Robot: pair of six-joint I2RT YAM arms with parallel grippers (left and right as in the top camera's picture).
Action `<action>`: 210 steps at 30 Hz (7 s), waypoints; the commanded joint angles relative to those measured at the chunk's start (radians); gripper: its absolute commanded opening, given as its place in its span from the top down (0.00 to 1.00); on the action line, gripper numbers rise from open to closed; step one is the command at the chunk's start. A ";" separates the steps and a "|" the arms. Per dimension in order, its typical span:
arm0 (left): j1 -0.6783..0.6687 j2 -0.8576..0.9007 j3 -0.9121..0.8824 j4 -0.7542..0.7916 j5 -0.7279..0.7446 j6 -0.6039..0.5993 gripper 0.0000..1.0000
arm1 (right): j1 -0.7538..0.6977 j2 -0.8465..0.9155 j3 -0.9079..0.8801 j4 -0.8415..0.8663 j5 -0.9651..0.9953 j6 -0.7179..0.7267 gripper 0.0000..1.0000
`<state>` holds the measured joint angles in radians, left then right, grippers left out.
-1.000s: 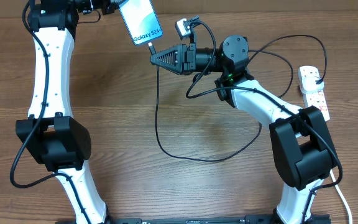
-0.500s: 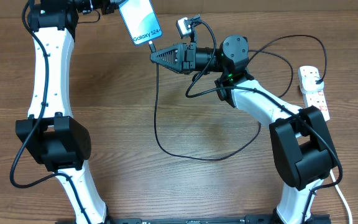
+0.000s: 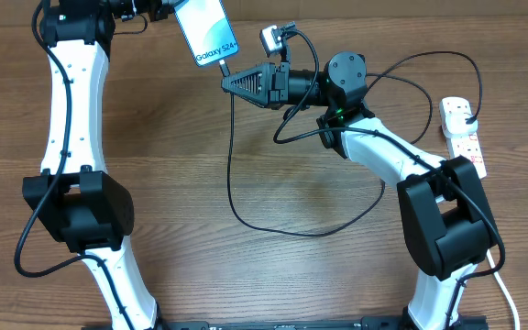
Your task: Plug charger to phone and switch on socket
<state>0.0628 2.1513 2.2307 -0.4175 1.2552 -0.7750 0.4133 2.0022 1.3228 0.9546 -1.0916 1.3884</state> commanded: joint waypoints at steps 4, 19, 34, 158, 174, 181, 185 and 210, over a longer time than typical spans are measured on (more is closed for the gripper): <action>-0.014 0.007 0.010 0.006 0.029 0.008 0.96 | 0.003 0.003 0.015 0.078 0.064 0.101 0.96; 0.000 0.007 0.010 0.011 -0.047 -0.102 0.96 | 0.003 0.003 0.015 0.096 0.085 0.191 0.96; 0.008 0.007 0.010 0.139 -0.016 -0.225 0.95 | 0.006 0.003 0.014 0.114 0.080 0.209 0.96; 0.010 0.007 0.010 0.138 -0.032 -0.153 0.95 | 0.006 0.003 0.014 0.114 0.066 0.208 0.96; 0.008 0.007 0.010 0.135 0.005 -0.183 0.96 | 0.006 0.003 0.014 0.114 0.070 0.204 0.96; 0.004 0.007 0.010 0.135 0.022 -0.202 0.96 | 0.006 0.003 0.014 0.114 0.070 0.204 0.96; -0.004 0.007 0.010 0.135 0.021 -0.199 0.96 | 0.006 0.003 0.014 0.114 0.070 0.204 0.96; -0.014 0.007 0.010 0.134 0.003 -0.156 0.96 | 0.006 0.003 0.014 0.114 0.067 0.216 0.96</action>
<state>0.0586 2.1620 2.2303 -0.2882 1.2442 -0.9493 0.4149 2.0033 1.3224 1.0615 -1.0321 1.5970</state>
